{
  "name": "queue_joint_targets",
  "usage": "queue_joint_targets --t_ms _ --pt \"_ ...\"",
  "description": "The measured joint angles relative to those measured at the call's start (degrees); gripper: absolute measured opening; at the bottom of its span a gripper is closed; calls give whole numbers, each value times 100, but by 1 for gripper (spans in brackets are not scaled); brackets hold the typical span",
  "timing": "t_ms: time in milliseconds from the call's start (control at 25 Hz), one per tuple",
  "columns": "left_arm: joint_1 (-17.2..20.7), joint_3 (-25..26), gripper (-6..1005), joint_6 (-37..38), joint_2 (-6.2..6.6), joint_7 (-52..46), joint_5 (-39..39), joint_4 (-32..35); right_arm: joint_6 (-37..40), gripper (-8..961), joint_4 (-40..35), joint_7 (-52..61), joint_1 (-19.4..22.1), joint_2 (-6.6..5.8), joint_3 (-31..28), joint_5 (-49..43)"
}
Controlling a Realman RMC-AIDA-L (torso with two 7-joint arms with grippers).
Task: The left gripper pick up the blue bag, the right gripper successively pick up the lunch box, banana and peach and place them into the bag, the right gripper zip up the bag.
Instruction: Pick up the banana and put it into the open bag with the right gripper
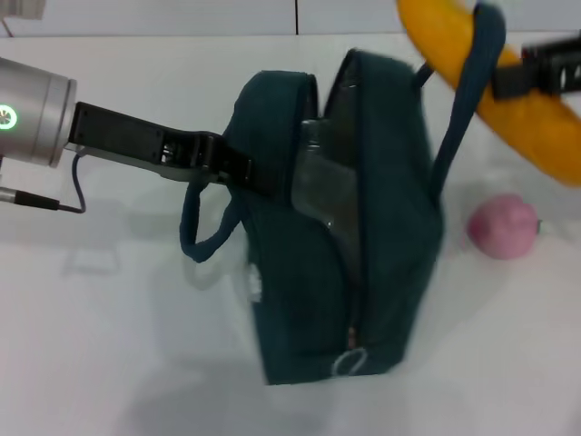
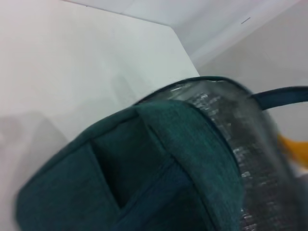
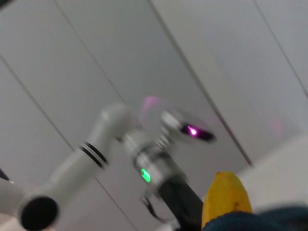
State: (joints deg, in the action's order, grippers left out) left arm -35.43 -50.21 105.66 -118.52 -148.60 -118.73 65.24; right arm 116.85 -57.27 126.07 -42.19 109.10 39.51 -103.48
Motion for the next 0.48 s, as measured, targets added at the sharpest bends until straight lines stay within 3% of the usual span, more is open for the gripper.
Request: queue_joint_targets --t_ms 200,480 --pt "6 2 30 -2 -12 -2 0 1 -12 425 111 -2 87 6 131 -1262" --pt "-4 27 30 -11 -30 16 0 5 -17 424 560 -11 156 -122 418 -2187"
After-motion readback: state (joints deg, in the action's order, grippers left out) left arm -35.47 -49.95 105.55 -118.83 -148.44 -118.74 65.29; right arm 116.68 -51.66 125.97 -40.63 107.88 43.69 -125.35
